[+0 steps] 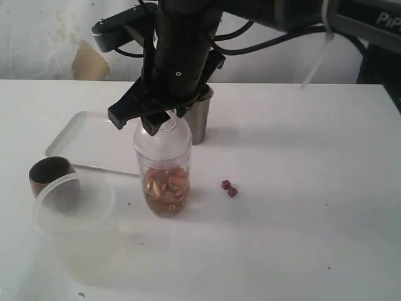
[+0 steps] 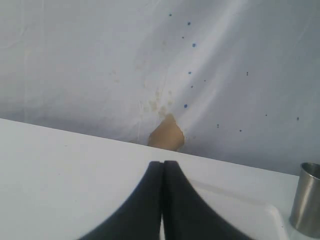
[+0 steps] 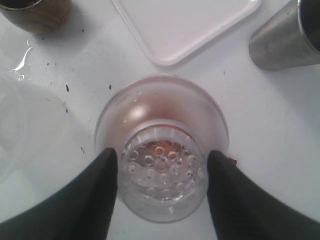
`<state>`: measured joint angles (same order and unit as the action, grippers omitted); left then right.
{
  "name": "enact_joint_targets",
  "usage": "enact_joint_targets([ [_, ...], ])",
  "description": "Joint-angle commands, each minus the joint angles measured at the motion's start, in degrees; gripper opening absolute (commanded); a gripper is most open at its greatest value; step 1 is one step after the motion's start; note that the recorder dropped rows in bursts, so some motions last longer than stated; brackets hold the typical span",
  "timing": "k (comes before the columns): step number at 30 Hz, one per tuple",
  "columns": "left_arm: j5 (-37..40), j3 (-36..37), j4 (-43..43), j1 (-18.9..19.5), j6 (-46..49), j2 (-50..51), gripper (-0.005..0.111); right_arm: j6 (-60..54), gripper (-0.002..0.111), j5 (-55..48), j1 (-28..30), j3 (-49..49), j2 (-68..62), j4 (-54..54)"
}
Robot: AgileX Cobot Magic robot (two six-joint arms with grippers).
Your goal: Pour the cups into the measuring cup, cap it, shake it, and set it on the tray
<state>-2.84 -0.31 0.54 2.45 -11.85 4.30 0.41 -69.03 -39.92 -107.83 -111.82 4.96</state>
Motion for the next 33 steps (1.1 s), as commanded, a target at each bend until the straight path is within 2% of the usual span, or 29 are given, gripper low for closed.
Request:
enact_joint_targets([
  [1,-0.6,0.3,0.1,0.1,0.1,-0.3,0.0,-0.4,0.0,-0.9,0.5,1.3,-4.0,0.1],
  [4,-0.6,0.3,0.1,0.1,0.1,-0.3,0.0,-0.7,0.001,-0.9,0.5,1.3,-3.8,0.1],
  [5,-0.6,0.3,0.1,0.1,0.1,-0.3,0.0,-0.7,0.005,-0.9,0.5,1.3,-3.6,0.1],
  [7,-0.6,0.3,0.1,0.1,0.1,-0.3,0.0,-0.7,0.019,-0.9,0.5,1.3,-3.6,0.2],
  [11,-0.6,0.3,0.1,0.1,0.1,-0.3,0.0,-0.4,0.06,-0.9,0.5,1.3,-3.5,1.7],
  [13,-0.6,0.3,0.1,0.1,0.1,-0.3,0.0,-0.4,0.066,-0.4,0.5,1.3,-3.0,2.1],
  [29,-0.6,0.3,0.1,0.1,0.1,-0.3,0.0,-0.4,0.07,6.8,0.4,1.5,5.4,0.3],
  [33,-0.6,0.3,0.1,0.1,0.1,-0.3,0.0,-2.2,0.07,17.0,-0.6,7.9,9.5,-1.5],
])
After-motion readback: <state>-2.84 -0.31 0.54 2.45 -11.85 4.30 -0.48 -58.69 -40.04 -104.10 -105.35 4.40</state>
